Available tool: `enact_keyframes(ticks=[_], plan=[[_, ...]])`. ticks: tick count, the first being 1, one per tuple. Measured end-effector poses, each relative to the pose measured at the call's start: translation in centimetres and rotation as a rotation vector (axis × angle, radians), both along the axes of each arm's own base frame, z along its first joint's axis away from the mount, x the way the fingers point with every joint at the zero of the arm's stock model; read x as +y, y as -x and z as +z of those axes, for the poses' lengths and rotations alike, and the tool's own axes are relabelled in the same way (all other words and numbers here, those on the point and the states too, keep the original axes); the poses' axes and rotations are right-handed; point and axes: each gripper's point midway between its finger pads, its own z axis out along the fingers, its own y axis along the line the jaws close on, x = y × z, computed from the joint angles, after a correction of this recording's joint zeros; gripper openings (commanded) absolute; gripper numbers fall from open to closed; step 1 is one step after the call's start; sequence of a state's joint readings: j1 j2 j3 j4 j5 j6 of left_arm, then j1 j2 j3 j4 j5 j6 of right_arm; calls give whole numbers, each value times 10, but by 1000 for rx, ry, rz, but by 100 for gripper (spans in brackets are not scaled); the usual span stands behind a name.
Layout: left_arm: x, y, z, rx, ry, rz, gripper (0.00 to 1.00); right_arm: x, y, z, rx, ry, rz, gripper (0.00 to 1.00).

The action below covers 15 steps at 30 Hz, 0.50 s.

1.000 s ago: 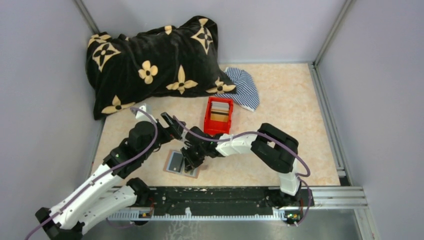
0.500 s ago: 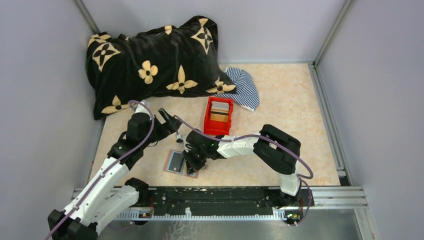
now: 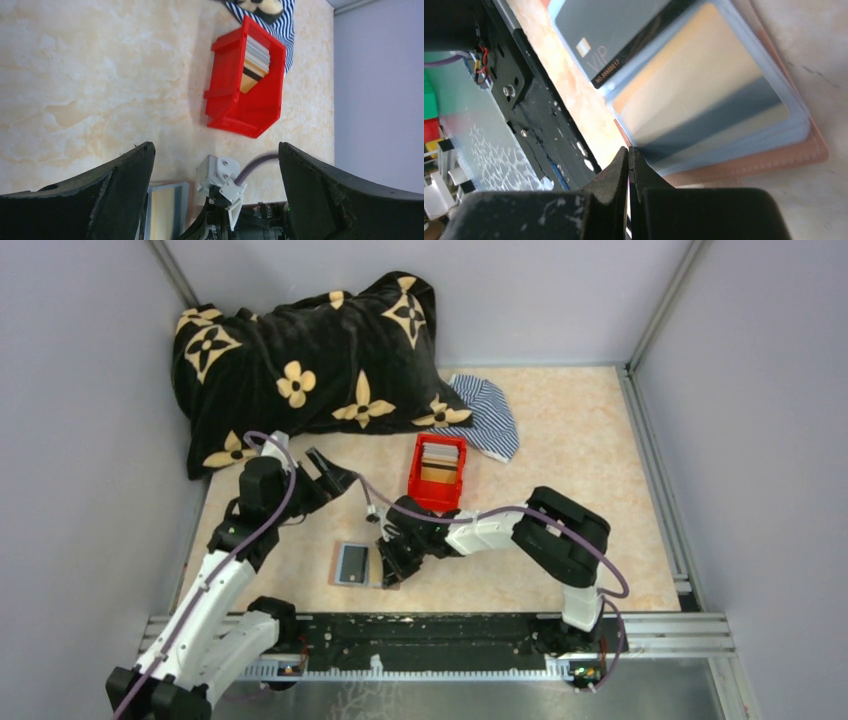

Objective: Take the credit cards out of the card holder

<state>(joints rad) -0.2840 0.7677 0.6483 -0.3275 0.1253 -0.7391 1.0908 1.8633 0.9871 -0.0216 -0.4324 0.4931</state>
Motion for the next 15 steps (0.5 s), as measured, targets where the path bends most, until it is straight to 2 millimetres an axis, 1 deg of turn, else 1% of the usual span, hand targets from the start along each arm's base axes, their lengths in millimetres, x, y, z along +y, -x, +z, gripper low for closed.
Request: enact_keyframes(ticks=[2, 4, 7, 9, 11, 12, 13, 15], plan=[[1, -9, 4, -8, 2, 14, 99, -5, -5, 0, 9, -2, -14, 0], [5, -18, -1, -4, 7, 34, 99, -9, -9, 0, 13, 0, -26, 0], [7, -21, -27, 42, 20, 43, 99, -13, -15, 1, 14, 8, -40, 0], [9, -17, -55, 105, 26, 49, 99, -14, -16, 1, 12, 12, -42, 0], [12, -7, -83, 177, 31, 53, 99, -16, -16, 2, 4, 18, -43, 0], [12, -2, -90, 196, 34, 51, 98, -18, -17, 3, -1, 24, -47, 0], [11, 1, -93, 205, 38, 46, 95, -20, -18, 4, -6, 28, -53, 0], [9, 4, -92, 199, 50, 36, 89, -24, -19, 7, -13, 34, -64, 0]])
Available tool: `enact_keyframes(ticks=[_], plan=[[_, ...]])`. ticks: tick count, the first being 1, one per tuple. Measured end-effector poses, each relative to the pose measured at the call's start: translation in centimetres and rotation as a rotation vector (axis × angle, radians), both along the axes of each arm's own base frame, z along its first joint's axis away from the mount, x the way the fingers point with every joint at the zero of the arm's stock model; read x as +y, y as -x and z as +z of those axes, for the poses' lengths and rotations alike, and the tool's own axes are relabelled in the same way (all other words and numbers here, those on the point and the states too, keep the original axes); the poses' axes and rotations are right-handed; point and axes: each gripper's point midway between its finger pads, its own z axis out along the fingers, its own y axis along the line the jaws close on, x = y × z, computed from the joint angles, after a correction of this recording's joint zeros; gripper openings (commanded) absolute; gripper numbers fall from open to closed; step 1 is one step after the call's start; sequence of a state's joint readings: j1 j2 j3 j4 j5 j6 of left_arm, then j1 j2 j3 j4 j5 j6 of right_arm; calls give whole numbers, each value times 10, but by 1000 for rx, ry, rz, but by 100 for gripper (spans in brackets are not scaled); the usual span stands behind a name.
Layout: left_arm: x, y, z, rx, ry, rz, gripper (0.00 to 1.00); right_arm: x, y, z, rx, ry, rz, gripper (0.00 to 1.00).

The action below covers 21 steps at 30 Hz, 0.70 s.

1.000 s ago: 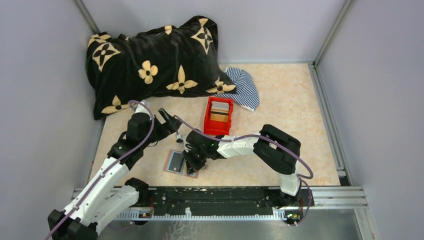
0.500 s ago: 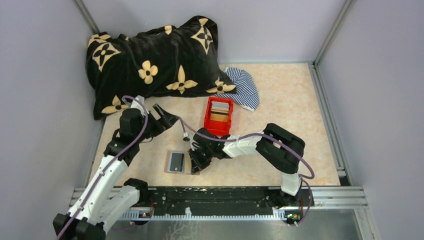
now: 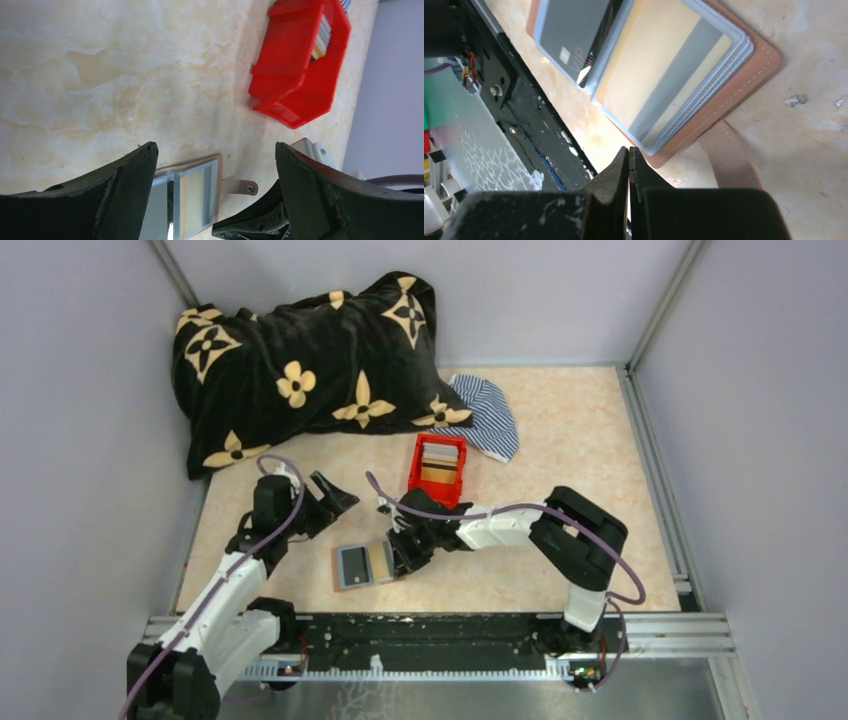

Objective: Take the credit cards out of the card holder

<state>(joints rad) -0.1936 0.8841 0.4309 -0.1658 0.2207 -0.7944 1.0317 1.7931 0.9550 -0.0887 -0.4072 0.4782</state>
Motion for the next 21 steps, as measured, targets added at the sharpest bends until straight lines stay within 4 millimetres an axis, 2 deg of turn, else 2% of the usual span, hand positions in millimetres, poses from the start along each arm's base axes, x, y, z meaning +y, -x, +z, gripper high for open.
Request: enact_keyframes(ticks=[2, 4, 5, 7, 9, 10, 12, 15, 21], plan=[[-2, 2, 10, -33, 17, -13, 82, 0, -2, 8, -15, -10, -8, 0], [-6, 5, 17, -59, 41, -31, 69, 1, -4, 15, -28, -26, -11, 0], [-9, 9, 16, -60, 60, -42, 59, 3, -5, 18, -32, -34, -10, 0], [-13, 18, 7, -36, 85, -64, 42, 7, -7, 24, -39, -49, -11, 0], [-18, 32, -13, 28, 118, -86, 19, 11, -9, 29, -42, -63, -9, 0], [-20, 39, -23, 62, 133, -94, 13, 14, -9, 31, -42, -74, -7, 0], [-23, 56, -43, 133, 163, -109, 9, 21, -11, 36, -40, -98, -6, 0], [-27, 73, -57, 187, 201, -124, 0, 31, -14, 39, -37, -122, -4, 0], [-31, 81, -46, 85, 269, -145, 0, 39, -15, 32, -10, -129, 0, 0]])
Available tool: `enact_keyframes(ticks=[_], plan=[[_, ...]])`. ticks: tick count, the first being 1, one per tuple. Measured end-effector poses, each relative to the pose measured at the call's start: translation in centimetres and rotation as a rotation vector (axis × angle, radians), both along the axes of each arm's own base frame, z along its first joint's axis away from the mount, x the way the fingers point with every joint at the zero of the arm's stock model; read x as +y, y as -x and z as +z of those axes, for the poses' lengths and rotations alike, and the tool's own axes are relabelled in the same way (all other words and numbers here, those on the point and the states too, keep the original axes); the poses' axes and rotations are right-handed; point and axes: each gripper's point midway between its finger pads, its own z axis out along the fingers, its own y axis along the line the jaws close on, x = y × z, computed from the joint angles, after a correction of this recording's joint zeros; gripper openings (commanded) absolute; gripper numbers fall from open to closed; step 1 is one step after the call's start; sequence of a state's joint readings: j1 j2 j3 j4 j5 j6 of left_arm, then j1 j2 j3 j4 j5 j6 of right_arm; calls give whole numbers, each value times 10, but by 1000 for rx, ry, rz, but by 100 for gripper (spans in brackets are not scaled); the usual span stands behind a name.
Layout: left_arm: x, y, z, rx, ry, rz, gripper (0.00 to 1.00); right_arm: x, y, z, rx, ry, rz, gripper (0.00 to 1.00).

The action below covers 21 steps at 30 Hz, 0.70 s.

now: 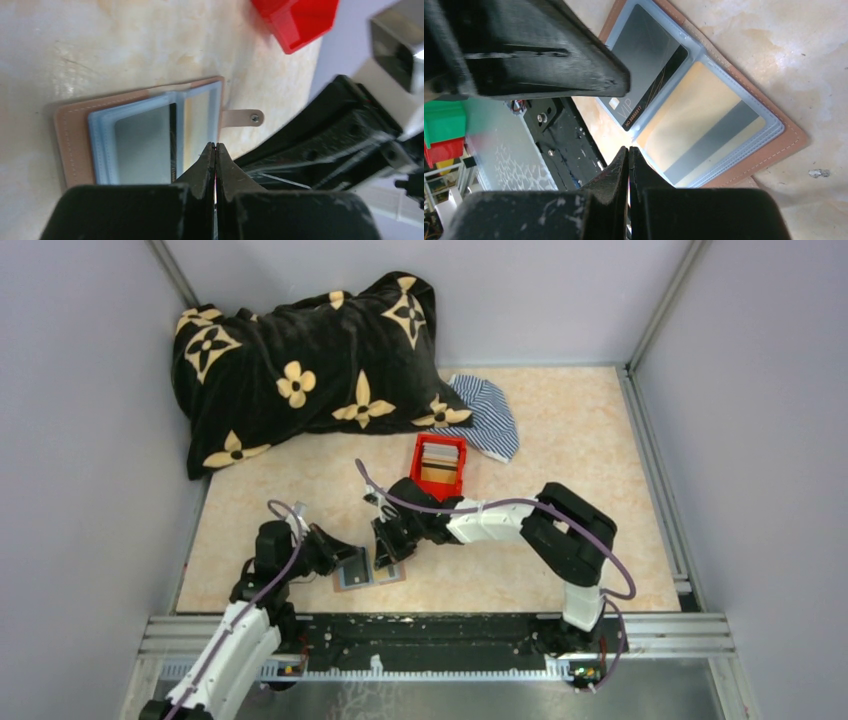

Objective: Take the credit cards out of the card holder

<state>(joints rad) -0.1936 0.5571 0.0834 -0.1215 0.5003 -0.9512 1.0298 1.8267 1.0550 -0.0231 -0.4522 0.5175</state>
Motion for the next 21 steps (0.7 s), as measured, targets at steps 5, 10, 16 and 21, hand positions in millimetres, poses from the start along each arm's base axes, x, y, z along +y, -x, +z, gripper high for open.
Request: enact_keyframes(ticks=[5, 10, 16, 21], plan=[[0, 0, 22, -102, 45, 16, 0, 0, 2, -6, 15, 9, 5, 0], [-4, -3, 45, -169, 132, 40, 0, 4, 0, -5, 18, 2, 3, 0], [0, -8, 85, -335, 218, 94, 0, 6, -5, -3, 20, -16, -7, 0], [5, -15, 76, -301, 192, 140, 0, 2, -6, -9, 2, 16, -6, 0]])
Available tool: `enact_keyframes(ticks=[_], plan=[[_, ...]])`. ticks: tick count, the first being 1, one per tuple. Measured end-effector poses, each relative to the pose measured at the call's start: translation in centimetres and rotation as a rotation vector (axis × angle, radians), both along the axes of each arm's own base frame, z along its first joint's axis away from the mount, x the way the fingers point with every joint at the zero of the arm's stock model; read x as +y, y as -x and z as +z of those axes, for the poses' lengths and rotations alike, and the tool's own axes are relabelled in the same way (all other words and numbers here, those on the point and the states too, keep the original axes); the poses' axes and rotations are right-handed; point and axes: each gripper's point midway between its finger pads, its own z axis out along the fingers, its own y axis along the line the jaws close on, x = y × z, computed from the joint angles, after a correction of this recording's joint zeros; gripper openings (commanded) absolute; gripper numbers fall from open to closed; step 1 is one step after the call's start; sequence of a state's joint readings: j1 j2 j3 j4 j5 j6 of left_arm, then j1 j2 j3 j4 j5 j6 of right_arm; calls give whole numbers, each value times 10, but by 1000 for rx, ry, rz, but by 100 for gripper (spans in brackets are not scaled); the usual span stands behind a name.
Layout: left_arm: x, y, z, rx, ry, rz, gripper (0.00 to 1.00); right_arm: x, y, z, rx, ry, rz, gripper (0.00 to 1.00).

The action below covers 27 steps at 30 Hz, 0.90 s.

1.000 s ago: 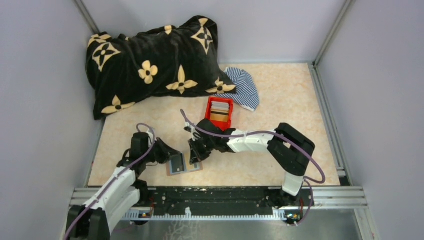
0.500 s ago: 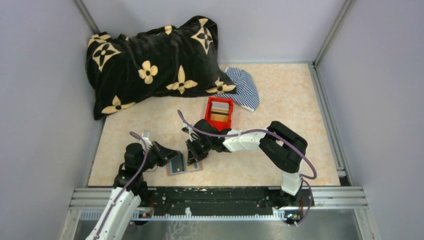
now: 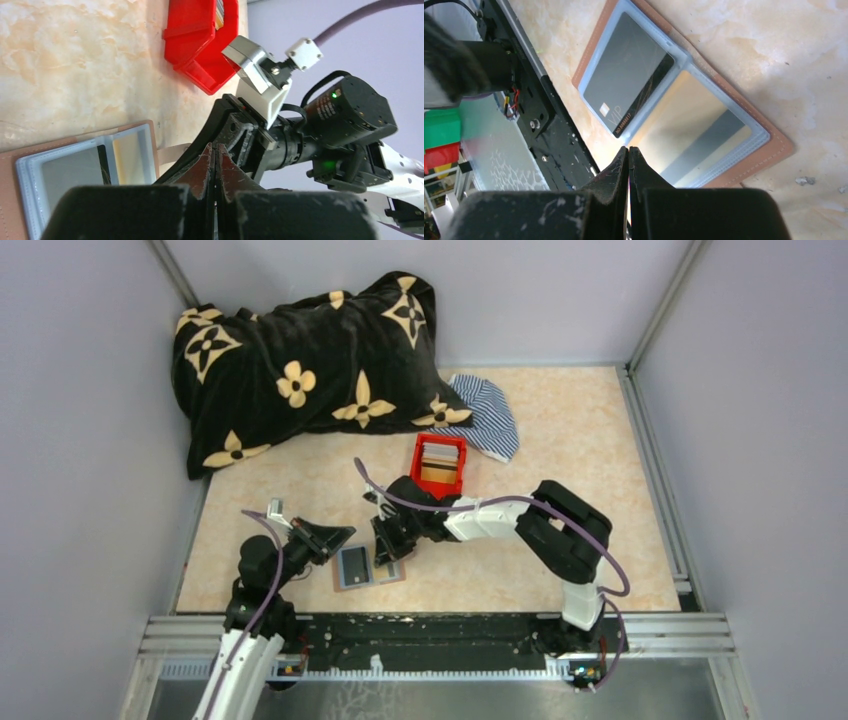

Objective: Take the credit cards out of the card holder

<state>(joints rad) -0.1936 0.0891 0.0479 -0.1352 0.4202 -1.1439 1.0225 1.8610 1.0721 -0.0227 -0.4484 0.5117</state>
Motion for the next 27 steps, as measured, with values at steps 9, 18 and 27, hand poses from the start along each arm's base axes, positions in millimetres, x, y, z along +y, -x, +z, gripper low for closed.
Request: enact_keyframes(ticks=[9, 18, 27], plan=[[3, -3, -1, -1, -8, 22, 27, 23, -10, 0, -10, -10, 12, 0], [8, -6, -1, -9, -27, 52, 85, 29, -14, -26, 17, 54, 14, 0], [9, -7, -1, -13, -31, 64, 99, 21, -18, -28, -12, 99, -22, 0]])
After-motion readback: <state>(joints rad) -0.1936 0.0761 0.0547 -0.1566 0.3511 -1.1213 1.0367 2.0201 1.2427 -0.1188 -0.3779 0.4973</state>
